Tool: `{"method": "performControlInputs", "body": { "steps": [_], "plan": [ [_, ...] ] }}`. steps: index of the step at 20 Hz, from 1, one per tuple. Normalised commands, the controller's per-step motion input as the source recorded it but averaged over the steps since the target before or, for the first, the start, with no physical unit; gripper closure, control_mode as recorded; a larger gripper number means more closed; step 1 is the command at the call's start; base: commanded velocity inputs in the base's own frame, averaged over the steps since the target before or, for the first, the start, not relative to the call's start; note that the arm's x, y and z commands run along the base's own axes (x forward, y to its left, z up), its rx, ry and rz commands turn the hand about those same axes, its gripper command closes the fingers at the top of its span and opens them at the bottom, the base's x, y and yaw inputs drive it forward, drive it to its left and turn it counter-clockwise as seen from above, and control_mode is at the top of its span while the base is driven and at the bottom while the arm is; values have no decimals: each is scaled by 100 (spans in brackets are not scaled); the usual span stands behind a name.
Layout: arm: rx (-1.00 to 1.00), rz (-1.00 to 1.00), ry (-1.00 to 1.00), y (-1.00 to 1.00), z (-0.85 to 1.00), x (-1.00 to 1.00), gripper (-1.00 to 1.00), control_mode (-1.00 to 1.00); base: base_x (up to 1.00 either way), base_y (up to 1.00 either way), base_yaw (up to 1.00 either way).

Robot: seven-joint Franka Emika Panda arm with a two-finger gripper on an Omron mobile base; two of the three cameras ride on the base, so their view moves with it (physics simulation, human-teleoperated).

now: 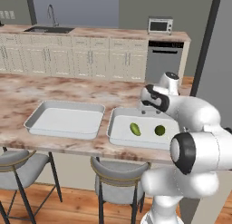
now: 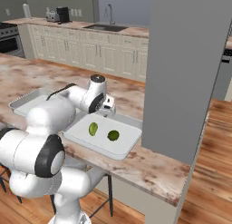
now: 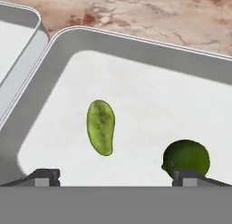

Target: Place the cold items (mango and lime) from the fridge in one tupperware on the dining counter. Place the warm items (kebab skewer and hot dog) in the stove area in another tupperware.

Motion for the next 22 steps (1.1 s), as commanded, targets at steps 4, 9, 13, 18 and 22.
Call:
{"method": "performControlInputs", "body": {
  "steps": [4, 9, 13, 18, 22],
  "plan": [
    [-12, 1, -14, 28, 59, -100, -100, -100, 0, 0, 0],
    [-29, 0, -1, 64, 33, -100, -100, -100, 0, 0, 0],
    [-9, 0, -5, 16, 13, -100, -100, -100, 0, 0, 0],
    [0, 0, -14, 0, 0, -100, -100, -100, 0, 0, 0],
    [0, 0, -9, 0, -2, -64, -100, -100, 0, 0, 0]
  ]
}}
